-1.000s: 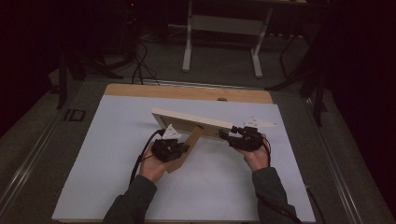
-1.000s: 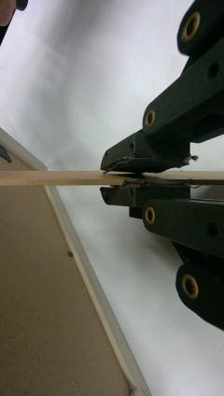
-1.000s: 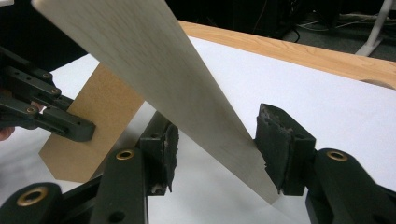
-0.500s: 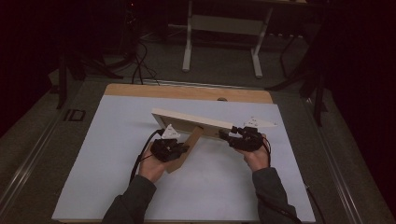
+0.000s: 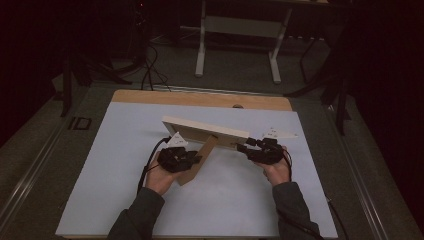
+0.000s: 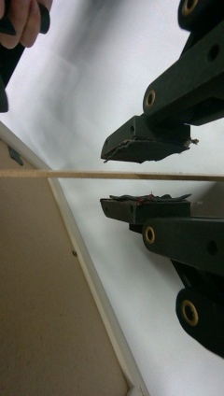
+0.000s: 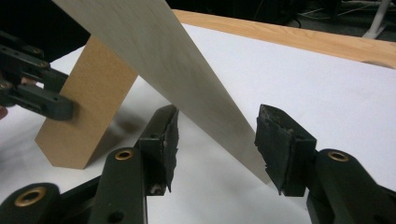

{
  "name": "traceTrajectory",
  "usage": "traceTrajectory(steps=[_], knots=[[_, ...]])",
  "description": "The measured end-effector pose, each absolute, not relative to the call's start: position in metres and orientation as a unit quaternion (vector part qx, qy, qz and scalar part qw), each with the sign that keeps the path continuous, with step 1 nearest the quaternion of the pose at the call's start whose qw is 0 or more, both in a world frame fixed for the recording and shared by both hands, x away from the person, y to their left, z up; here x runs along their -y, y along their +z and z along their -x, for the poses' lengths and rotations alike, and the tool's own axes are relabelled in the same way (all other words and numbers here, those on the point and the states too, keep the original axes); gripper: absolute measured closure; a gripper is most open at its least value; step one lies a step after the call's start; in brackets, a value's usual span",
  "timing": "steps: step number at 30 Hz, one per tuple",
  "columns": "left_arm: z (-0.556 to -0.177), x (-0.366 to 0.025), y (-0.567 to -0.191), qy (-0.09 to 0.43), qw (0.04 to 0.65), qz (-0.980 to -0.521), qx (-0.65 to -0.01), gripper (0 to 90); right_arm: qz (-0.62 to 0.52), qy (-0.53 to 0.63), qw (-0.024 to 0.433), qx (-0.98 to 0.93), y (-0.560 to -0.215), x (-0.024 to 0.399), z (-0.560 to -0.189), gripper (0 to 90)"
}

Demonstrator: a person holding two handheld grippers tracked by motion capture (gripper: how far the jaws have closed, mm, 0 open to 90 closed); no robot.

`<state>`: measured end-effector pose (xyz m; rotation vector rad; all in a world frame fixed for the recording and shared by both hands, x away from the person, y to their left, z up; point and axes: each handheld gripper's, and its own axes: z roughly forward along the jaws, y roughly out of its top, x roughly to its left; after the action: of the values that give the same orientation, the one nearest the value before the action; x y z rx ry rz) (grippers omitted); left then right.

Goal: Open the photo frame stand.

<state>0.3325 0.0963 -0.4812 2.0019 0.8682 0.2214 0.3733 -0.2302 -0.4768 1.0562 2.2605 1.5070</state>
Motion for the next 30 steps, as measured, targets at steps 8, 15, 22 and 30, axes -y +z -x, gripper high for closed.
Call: traceTrajectory(steps=[8, 15, 22, 30], knots=[[-0.334, -0.109, -0.478, 0.085, 0.474, -0.797, -0.363, 69.6, -0.367, 0.506, 0.109, -0.773, -0.484, 0.238, -0.372, 52.6], [-0.332, -0.114, -0.477, 0.087, 0.483, -0.793, -0.362, 68.2, -0.37, 0.503, 0.107, -0.774, -0.488, 0.242, -0.371, 55.3], [-0.331, -0.122, -0.474, 0.089, 0.493, -0.784, -0.367, 68.5, -0.369, 0.498, 0.104, -0.778, -0.49, 0.246, -0.37, 62.8], [-0.332, -0.135, -0.471, 0.099, 0.498, -0.769, -0.388, 68.6, -0.388, 0.49, 0.115, -0.772, -0.491, 0.249, -0.372, 67.6]])
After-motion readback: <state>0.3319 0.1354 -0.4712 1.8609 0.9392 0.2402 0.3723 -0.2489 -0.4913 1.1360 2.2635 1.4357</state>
